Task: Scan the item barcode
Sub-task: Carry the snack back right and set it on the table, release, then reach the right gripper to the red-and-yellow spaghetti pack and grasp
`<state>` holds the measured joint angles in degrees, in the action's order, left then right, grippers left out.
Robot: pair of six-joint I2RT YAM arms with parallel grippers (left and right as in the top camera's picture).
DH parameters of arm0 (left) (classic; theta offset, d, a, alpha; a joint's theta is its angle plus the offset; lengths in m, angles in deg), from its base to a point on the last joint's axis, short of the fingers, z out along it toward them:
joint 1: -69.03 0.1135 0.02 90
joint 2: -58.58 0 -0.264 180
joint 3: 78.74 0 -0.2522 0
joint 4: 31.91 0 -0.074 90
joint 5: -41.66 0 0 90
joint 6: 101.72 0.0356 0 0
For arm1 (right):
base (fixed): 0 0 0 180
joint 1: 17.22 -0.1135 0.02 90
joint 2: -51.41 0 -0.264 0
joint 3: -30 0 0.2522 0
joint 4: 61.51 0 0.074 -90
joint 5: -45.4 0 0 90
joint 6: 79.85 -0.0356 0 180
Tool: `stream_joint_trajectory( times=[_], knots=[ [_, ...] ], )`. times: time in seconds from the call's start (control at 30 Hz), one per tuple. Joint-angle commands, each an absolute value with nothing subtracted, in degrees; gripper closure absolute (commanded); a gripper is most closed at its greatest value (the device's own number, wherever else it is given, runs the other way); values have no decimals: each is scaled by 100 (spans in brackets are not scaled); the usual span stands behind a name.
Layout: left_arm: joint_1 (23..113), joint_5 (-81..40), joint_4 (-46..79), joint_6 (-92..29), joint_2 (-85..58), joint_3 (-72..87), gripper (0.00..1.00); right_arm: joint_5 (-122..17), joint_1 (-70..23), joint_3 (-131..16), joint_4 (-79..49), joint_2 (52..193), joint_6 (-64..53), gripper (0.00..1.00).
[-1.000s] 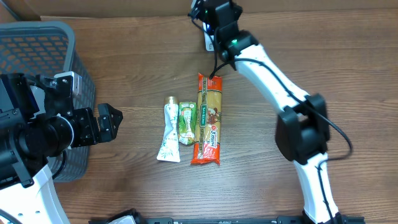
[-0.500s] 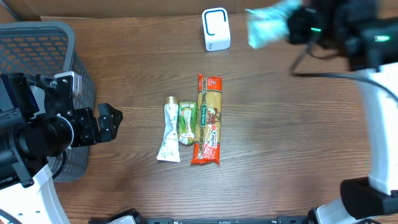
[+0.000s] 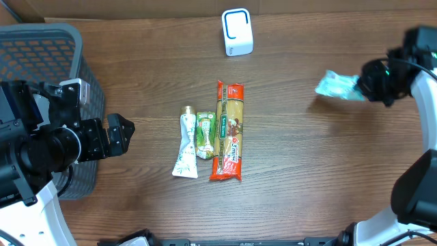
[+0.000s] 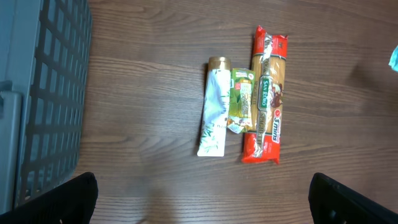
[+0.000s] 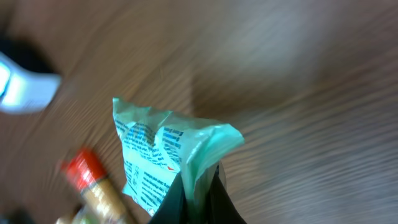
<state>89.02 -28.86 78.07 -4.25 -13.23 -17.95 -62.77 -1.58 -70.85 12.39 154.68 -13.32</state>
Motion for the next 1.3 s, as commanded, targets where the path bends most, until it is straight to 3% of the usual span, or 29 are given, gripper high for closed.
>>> stream_joint_trajectory(
  times=[0.0, 0.2, 0.27, 0.33, 0.37, 0.43, 0.7, 0.87, 1.27],
  knots=[
    [8930, -2888, 7801, -381, -1365, -1793, 0, -6402, 213, -6626, 808, 15367, -1670, 96],
    [8930, -2886, 7801, -381, -1369, -1793, 0, -5912, 482, -6143, 373, 15372, -1668, 93],
    [8930, -2888, 7801, -381, -1369, -1793, 0, -5748, 482, -6099, 432, 15369, -1666, 74],
    [8930, -2888, 7801, -381, -1371, -1793, 0, -5663, 482, -6102, 577, 15369, -1642, 40],
    [8930, -2888, 7801, -381, -1371, -1793, 0, -5663, 482, -6108, 640, 15369, -1642, 29],
    [8930, -2888, 7801, -381, -1369, -1793, 0, -5692, 482, -6130, 743, 15365, -1640, 19],
    [8930, -2888, 7801, -381, -1369, -1793, 0, -6774, 331, -7260, 2017, 15358, -455, 16],
    [8930, -2888, 7801, -381, -1374, -1793, 0, -7670, -257, -7726, 2673, 15354, 421, 9],
    [8930, -2888, 7801, -381, -1374, -1793, 0, -7425, -2641, -6720, 1645, 15376, 24, 10]
  ],
)
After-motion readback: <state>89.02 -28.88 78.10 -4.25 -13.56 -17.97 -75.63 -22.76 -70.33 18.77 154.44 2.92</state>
